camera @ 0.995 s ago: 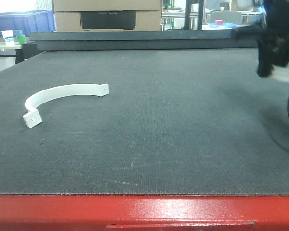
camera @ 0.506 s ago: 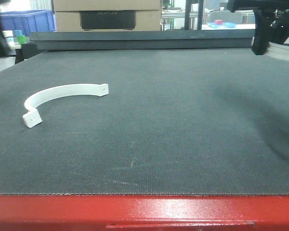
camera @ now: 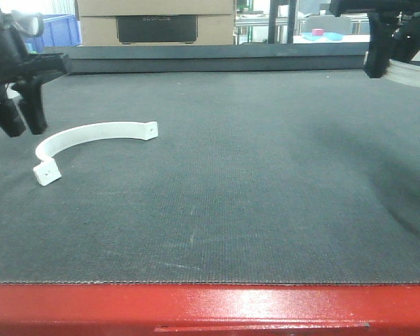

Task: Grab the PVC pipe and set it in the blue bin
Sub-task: 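Close both grippers on the clamp ends and lift them, then raise both held clamps above the table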

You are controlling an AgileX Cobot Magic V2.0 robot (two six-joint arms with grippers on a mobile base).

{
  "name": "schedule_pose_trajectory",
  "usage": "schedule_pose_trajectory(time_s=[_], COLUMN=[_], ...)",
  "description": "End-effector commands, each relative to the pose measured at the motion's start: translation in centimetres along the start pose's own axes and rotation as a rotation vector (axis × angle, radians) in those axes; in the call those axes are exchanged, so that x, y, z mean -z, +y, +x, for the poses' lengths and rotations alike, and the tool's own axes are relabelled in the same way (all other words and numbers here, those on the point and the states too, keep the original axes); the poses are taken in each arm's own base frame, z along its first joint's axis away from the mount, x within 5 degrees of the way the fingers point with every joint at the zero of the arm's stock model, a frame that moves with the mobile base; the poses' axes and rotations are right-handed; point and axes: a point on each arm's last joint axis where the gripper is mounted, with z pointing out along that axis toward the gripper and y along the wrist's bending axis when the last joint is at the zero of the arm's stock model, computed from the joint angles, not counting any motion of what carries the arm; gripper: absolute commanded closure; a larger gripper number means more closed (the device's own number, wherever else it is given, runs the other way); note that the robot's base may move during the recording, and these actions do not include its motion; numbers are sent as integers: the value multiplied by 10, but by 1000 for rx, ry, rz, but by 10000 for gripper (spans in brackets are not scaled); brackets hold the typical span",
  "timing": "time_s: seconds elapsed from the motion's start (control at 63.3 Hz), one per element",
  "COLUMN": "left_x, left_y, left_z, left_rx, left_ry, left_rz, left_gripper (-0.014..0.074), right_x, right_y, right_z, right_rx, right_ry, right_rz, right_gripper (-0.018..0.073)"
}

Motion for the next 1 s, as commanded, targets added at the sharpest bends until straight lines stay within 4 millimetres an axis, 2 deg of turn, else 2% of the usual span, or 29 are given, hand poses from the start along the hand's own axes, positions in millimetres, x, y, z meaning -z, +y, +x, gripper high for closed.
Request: schedule_pose_trajectory(time_s=[0.0,0.269,0.442,0.695,0.79,0.916,0.979], left_x=[-3,-21,-35,-38,-38,-38,-38], left_y=[-3,-9,-16,-10,-8,-9,-9], left_z=[-5,-8,-8,-9,-9,-9,-9], left_rx=[19,23,0,20,22,24,27], left_ry=[-26,-25,-7,-10,-10,-9,-7], left_rz=[15,16,10,-60,-74,-70,-67], left_gripper=[341,346,381,447,512,707,707], right_x=[6,-3,-12,-12,-12,-10,-8], right_y=[-1,-1,-2,-2,-2,-2,-2], right_z=[-1,5,11,12,12,12,12], right_rx=[10,9,8,8,8,8,9], right_ry=[-27,-8,20,24,24,19,12], right_rz=[7,9,11,11,11,11,10], right_gripper=[727,727,727,727,727,727,727])
